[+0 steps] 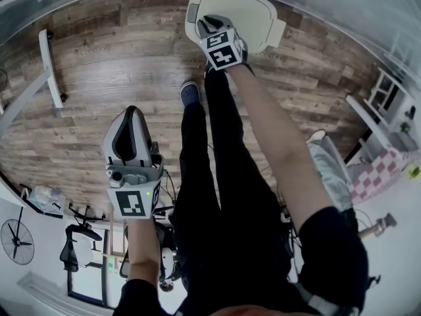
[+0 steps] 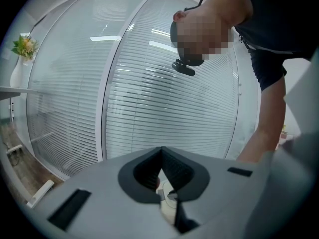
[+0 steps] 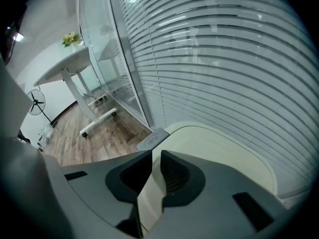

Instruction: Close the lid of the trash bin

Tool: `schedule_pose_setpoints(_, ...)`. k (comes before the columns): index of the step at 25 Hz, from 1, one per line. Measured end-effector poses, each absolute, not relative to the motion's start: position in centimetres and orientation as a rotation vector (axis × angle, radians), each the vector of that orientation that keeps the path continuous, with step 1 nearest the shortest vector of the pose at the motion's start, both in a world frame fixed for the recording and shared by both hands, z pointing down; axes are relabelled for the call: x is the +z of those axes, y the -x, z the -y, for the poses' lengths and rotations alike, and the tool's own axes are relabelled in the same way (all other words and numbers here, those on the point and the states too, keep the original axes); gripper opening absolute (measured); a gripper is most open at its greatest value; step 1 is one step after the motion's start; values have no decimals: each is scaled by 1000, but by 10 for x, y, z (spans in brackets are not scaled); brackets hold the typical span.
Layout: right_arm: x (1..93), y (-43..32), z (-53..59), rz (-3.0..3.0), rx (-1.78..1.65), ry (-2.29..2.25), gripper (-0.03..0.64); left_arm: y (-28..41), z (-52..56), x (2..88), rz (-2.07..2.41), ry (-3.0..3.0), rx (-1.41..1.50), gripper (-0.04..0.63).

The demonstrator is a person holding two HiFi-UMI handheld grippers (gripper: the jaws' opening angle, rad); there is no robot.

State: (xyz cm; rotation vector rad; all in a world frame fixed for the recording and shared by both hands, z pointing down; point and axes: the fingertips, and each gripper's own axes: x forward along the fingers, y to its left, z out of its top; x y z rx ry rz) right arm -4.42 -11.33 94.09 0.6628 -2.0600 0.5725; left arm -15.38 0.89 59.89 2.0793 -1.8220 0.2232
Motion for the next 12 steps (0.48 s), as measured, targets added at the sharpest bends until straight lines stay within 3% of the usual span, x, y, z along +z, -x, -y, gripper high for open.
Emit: schedule_pose_setpoints(12, 906, 21, 114, 2100, 578, -718, 95, 157, -8, 582, 1879, -2079, 201, 6)
